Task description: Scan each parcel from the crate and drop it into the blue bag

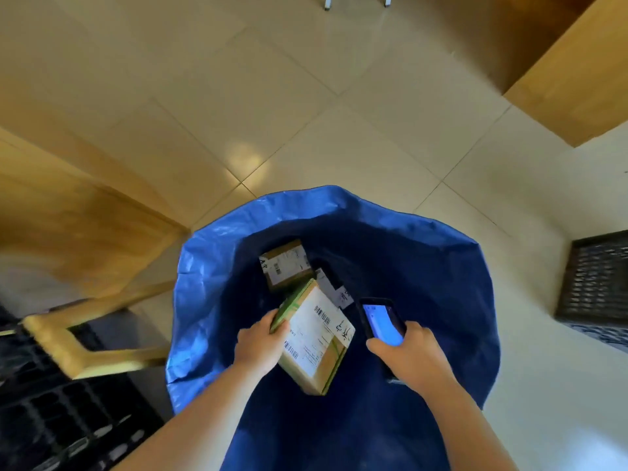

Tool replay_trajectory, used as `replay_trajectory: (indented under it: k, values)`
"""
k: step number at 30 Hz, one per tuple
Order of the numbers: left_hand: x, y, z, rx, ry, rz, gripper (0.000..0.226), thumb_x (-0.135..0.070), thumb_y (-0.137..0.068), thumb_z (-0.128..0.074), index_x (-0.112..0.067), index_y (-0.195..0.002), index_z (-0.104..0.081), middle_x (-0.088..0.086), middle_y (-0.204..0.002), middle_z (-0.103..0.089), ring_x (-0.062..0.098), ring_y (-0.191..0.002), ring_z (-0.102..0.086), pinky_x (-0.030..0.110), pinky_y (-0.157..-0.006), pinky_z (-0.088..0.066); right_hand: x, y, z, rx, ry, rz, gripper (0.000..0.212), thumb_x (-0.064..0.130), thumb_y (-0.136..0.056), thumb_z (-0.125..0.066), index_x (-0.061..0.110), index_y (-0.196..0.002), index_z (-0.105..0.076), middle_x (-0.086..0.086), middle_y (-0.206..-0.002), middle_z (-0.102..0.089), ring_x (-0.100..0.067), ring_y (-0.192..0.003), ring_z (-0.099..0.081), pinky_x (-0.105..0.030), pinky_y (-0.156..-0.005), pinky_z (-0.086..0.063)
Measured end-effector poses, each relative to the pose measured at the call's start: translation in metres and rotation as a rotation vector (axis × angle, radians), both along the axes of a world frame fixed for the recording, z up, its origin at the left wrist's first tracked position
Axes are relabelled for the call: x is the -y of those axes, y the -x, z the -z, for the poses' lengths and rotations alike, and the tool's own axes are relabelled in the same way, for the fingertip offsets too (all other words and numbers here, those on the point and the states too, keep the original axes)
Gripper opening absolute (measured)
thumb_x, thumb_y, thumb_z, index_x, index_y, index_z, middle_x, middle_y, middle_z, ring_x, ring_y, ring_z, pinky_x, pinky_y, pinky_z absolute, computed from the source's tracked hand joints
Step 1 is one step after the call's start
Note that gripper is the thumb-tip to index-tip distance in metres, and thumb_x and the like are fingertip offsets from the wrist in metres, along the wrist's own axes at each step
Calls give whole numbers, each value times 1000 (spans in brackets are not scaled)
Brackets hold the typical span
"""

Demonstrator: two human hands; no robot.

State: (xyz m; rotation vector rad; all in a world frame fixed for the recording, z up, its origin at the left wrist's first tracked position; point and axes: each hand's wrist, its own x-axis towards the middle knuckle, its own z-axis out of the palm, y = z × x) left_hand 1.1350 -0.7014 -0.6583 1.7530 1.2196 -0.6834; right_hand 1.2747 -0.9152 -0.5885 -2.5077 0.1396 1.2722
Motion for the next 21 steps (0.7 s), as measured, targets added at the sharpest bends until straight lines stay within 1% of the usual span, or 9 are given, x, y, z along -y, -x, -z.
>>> replay_trajectory:
  k: [4, 6, 8, 10, 12, 13, 15, 18, 21]
  values:
    - [5, -16, 110, -11, 124, 59, 48, -53, -95, -42, -44, -142, -41, 0, -130, -62, 30, -125, -51, 45, -109, -39, -17, -11, 101, -14, -9, 122, 60, 54, -75, -72, 10, -111, -53, -7, -107, -56, -21, -90, -59, -31, -66, -46]
    - [5, -23, 156, -14, 173, 84, 38, -45, -99, -43, -42, -137, -48, -3, -125, -62, 25, -120, -55, 41, -106, -42, -26, -13, 143, -26, 4, 169, 59, 54, -76, -71, 10, -112, -54, -8, -109, -56, -23, -92, -59, -31, -63, -43]
    - [9, -31, 194, 20, 189, 128, 28, -42, -99, -44, -40, -125, -56, -6, -115, -65, 19, -105, -62, 37, -96, -49, -31, -15, 178, -32, 9, 200, 57, 53, -78, -70, 9, -111, -53, -9, -111, -56, -24, -93, -57, -30, -60, -40]
    - [16, -37, 231, 37, 196, 163, 20, -40, -100, -44, -35, -113, -58, -5, -105, -68, 15, -89, -66, 31, -80, -55, -33, -18, 207, -33, 15, 224, 54, 53, -80, -71, 11, -106, -51, -10, -112, -56, -24, -89, -55, -28, -53, -35]
    - [28, -39, 262, 28, 196, 206, 15, -38, -102, -44, -34, -108, -56, -5, -101, -68, 12, -80, -65, 23, -65, -52, -30, -18, 232, -30, 28, 254, 53, 53, -81, -71, 12, -106, -49, -11, -113, -57, -24, -89, -55, -26, -51, -34]
    - [36, -41, 278, 32, 195, 237, 18, -40, -101, -43, -33, -112, -57, -3, -106, -68, 14, -85, -65, 24, -67, -52, -28, -18, 243, -25, 35, 271, 53, 54, -81, -71, 13, -107, -50, -10, -114, -57, -24, -89, -56, -26, -51, -35]
    - [55, -43, 306, 32, 185, 341, 35, -41, -100, -45, -31, -132, -53, 2, -124, -63, 18, -101, -62, 29, -84, -53, -24, -14, 260, -20, 49, 293, 53, 54, -81, -71, 14, -108, -50, -10, -115, -57, -23, -90, -57, -26, -52, -36]
    - [85, -46, 327, 32, 209, 446, 49, -32, -102, -42, -34, -150, -33, 2, -144, -50, 19, -119, -54, 32, -99, -46, -22, -10, 277, 21, 83, 242, 55, 53, -80, -71, 11, -112, -55, -13, -117, -59, -30, -99, -59, -29, -63, -39]
    - [102, -43, 340, 15, 120, 599, 59, -30, -103, -41, -31, -156, -15, 2, -159, -27, 23, -140, -32, 39, -116, -29, -21, -8, 284, 42, 94, 160, 61, 54, -77, -71, 12, -120, -58, -14, -118, -61, -32, -107, -60, -32, -76, -47]
